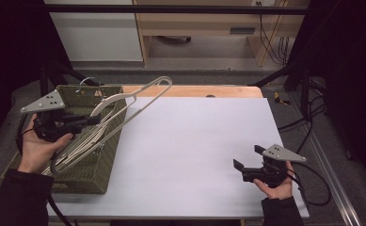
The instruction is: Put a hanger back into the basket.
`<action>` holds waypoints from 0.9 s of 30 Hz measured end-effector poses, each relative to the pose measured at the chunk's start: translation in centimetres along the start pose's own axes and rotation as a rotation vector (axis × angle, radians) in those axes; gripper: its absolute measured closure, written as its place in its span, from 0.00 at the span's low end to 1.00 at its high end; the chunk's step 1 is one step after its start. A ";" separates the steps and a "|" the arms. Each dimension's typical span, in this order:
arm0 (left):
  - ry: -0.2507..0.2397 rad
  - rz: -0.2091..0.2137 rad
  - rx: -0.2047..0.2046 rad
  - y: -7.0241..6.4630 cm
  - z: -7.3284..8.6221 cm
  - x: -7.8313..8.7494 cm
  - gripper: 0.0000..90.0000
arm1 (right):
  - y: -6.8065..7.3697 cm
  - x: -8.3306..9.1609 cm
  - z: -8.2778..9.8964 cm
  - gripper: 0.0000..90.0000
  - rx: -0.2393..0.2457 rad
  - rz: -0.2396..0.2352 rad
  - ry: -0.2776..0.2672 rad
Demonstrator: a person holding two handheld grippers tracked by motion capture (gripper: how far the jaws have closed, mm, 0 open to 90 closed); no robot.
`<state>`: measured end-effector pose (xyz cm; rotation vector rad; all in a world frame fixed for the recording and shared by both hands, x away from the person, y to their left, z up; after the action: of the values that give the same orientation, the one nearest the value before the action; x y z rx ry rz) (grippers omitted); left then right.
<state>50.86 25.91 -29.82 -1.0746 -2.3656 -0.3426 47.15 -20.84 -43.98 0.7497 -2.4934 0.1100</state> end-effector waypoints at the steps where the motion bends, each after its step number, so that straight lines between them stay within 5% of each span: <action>1: 0.001 -0.007 0.000 0.4 0.2 0.1 0.95 | 0.0 0.0 0.0 0.06 -0.001 -0.001 -0.001; 13: 0.032 -0.100 0.014 4.9 2.2 1.1 0.95 | 0.1 0.0 0.0 0.06 0.001 -0.008 -0.002; 27: 0.085 -0.182 0.013 8.5 5.4 1.7 0.95 | 0.2 0.1 -0.1 0.05 0.005 -0.010 -0.005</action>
<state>54.47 34.83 -33.28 -0.8241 -2.3908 -0.4284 47.04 -20.71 -43.84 0.7658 -2.4941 0.1112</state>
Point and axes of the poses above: each handheld gripper's, and its own axes: x roughly backward along the jaws, z roughly out of its underside, y roughly to its left, the point moved 8 cm from there along -x, roughly forward along the jaws, and after that the axes turned 6 degrees about y, right-handed, at the moved point
